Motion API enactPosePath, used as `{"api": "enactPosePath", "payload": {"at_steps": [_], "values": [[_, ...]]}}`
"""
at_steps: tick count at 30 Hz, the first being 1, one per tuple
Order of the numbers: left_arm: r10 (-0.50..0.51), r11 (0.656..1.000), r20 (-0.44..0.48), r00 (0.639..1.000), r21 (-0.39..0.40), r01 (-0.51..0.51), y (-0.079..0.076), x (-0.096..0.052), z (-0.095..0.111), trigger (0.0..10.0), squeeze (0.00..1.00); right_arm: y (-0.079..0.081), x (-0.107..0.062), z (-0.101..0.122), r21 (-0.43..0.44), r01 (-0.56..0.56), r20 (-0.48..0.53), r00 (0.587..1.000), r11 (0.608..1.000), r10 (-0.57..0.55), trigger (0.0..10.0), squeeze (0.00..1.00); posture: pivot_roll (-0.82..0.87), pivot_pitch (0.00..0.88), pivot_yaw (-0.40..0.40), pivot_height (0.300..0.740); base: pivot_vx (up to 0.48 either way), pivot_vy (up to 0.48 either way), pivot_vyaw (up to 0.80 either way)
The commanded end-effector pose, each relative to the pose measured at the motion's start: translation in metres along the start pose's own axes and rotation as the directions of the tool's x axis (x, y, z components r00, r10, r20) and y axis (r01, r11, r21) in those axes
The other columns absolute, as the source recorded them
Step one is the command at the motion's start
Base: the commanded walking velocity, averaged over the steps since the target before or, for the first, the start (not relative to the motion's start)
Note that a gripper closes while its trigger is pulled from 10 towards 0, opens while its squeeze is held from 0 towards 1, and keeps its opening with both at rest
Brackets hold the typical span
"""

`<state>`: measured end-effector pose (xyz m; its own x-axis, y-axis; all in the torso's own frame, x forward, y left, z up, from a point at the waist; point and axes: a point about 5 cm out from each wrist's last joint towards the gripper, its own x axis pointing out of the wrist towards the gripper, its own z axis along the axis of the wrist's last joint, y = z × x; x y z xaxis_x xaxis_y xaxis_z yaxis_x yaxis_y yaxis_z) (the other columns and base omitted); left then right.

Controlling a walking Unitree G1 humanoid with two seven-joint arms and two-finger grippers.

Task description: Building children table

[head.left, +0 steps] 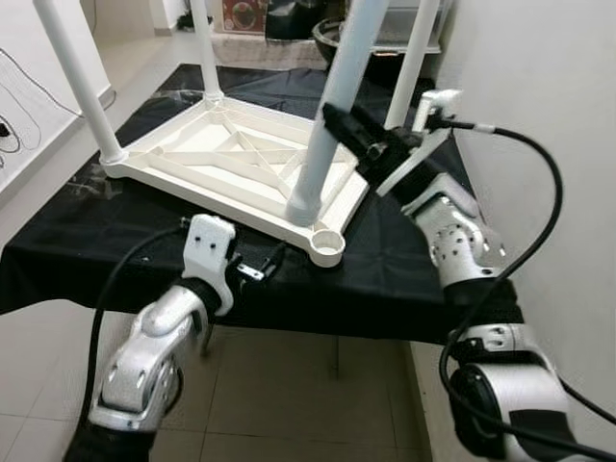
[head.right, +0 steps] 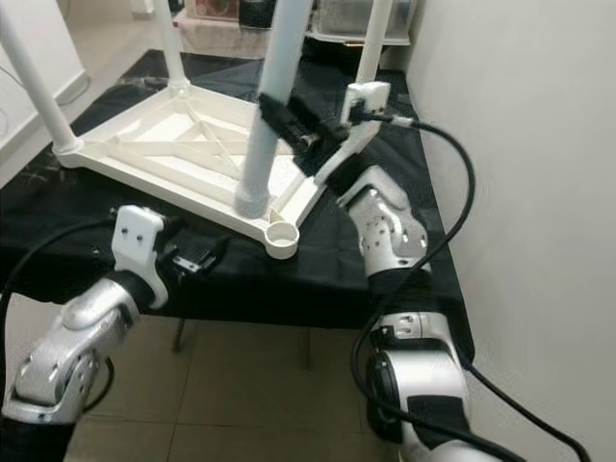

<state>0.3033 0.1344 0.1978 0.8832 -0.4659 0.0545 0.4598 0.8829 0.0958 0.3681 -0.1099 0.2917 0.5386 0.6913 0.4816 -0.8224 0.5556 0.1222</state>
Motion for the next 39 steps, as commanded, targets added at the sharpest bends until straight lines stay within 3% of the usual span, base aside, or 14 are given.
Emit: {"api": "enactPosePath", "payload": {"at_steps": [1, 5, 11, 18, 30, 31, 35, 36, 39], "values": [[-0.004, 1.0, -0.023, 1.0, 0.021, 0.005, 0.0, 0.0, -0.005, 10.0, 0.0, 0.004, 0.0, 0.002, 0.009, -0.023, 0.015, 1.0, 1.0, 0.022, 0.0, 0.0, 0.1, 0.101, -0.021, 0.74, 0.0, 0.0, 0.0], [-0.007, 0.999, -0.051, 0.999, 0.051, 0.01, 0.006, 0.013, -0.007, 10.0, 0.0, 0.011, -0.001, -0.005, 0.033, -0.04, 0.001, 0.999, 0.999, 0.04, 0.0, 0.0, 0.1, 0.102, -0.021, 0.74, 0.0, 0.0, 0.0], [-0.132, 0.991, -0.077, 0.988, 0.02, 0.134, -0.012, 0.027, -0.013, 10.0, 0.0, 0.02, -0.002, -0.013, 0.045, -0.059, -0.022, 0.998, 0.997, 0.06, 0.0, 0.0, 0.1, 0.103, -0.017, 0.74, 0.0, 0.0, 0.0], [-0.205, 0.978, -0.073, 0.976, 0.02, 0.207, -0.019, 0.034, -0.013, 10.0, 0.0, 0.032, -0.001, -0.017, 0.065, -0.087, -0.042, 0.995, 0.994, 0.089, 0.0, 0.0, 0.09, 0.106, -0.016, 0.74, 0.0, 0.0, 0.0], [-0.196, 0.979, -0.076, 0.978, 0.037, 0.2, -0.013, 0.037, -0.015, 10.0, 0.0, 0.042, -0.002, -0.022, 0.092, -0.116, -0.057, 0.991, 0.989, 0.121, 0.0, 0.0, 0.1, 0.107, -0.014, 0.74, 0.0, 0.0, 0.0], [-0.2, 0.978, -0.077, 0.977, 0.036, 0.204, -0.014, 0.037, -0.016, 5.7, 0.0, 0.042, -0.002, -0.022, 0.094, -0.115, -0.058, 0.991, 0.989, 0.121, 0.0, 0.0, 0.09, 0.106, -0.014, 0.74, 0.0, 0.0, 0.0], [-0.203, 0.978, -0.078, 0.976, 0.035, 0.206, -0.014, 0.037, -0.017, 5.7, 0.0, 0.043, -0.002, -0.022, 0.095, -0.115, -0.059, 0.991, 0.989, 0.121, 0.0, 0.0, 0.09, 0.106, -0.014, 0.74, 0.0, 0.0, 0.0], [-0.208, 0.977, -0.075, 0.975, 0.038, 0.211, -0.015, 0.037, -0.017, 0.0, 0.0, 0.043, -0.002, -0.022, 0.095, -0.114, -0.06, 0.991, 0.989, 0.12, 0.0, 0.0, 0.09, 0.106, -0.013, 0.74, 0.0, 0.0, 0.0], [-0.207, 0.977, -0.066, 0.976, 0.044, 0.21, -0.015, 0.037, -0.017, 0.0, 0.0, 0.044, -0.003, -0.022, 0.097, -0.112, -0.061, 0.991, 0.989, 0.119, 0.0, 0.0, 0.09, 0.107, -0.013, 0.74, 0.0, 0.0, 0.0]]}}
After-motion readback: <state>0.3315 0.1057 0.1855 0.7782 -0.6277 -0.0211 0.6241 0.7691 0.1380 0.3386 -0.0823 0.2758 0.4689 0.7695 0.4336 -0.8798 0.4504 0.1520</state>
